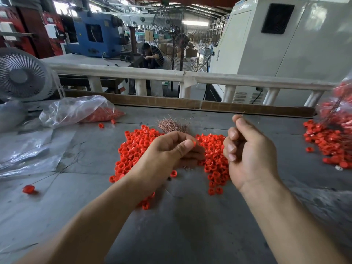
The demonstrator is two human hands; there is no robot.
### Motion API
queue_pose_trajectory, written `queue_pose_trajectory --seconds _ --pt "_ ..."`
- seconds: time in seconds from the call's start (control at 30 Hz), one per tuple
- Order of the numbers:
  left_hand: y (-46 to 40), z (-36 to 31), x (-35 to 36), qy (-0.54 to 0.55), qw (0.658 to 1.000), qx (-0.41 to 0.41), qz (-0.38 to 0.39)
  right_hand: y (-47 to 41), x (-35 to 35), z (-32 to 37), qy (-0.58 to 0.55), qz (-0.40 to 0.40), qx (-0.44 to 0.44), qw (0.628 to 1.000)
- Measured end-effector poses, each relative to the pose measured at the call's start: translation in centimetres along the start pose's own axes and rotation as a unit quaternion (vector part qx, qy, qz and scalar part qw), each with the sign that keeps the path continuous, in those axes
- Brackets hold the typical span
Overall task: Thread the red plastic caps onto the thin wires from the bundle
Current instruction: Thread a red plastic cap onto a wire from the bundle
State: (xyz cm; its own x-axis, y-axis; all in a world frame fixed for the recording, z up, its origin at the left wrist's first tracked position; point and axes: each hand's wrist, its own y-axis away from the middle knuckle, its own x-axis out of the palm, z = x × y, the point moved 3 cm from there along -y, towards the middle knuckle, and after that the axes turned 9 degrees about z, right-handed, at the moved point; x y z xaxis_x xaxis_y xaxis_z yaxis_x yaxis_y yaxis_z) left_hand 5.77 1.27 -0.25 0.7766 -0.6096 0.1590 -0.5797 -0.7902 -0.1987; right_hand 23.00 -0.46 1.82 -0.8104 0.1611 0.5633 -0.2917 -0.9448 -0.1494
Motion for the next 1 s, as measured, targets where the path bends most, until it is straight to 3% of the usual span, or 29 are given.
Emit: queue_pose_trajectory --seconds 0.23,0.37,0.47,0.67,0.8,1.0 --pt "-0.3 -0.6 -2.6 -0.117 0.990 0.015 -0.074 -1.4 -2.5 1.3 -0.044 -0.067 0.024 0.997" --pt "0.0 -0.6 -3.0 -0.233 0.971 -0.022 -0.050 -1.9 -3.4 1.6 -0.049 -0.041 0.067 0.996" --pt "0.2 -0.7 -3.3 -0.294 0.954 -0.005 -0.051 -1.9 -3.2 1.4 -0.040 0.002 0.099 0.994" --pt "0.2 -0.5 -2.7 -0.104 0.991 0.025 -0.078 -0.9 -1.0 0.3 0.067 0.142 0.121 0.980" --pt "0.2 -0.2 -2.5 -0.099 0.992 0.028 -0.078 0.4 0.5 -1.1 0.167 0.212 0.118 0.956" --pt "0.3 -0.6 -2.3 -0.107 0.988 0.044 -0.098 1.7 1.4 -2.6 0.351 0.203 0.040 0.913"
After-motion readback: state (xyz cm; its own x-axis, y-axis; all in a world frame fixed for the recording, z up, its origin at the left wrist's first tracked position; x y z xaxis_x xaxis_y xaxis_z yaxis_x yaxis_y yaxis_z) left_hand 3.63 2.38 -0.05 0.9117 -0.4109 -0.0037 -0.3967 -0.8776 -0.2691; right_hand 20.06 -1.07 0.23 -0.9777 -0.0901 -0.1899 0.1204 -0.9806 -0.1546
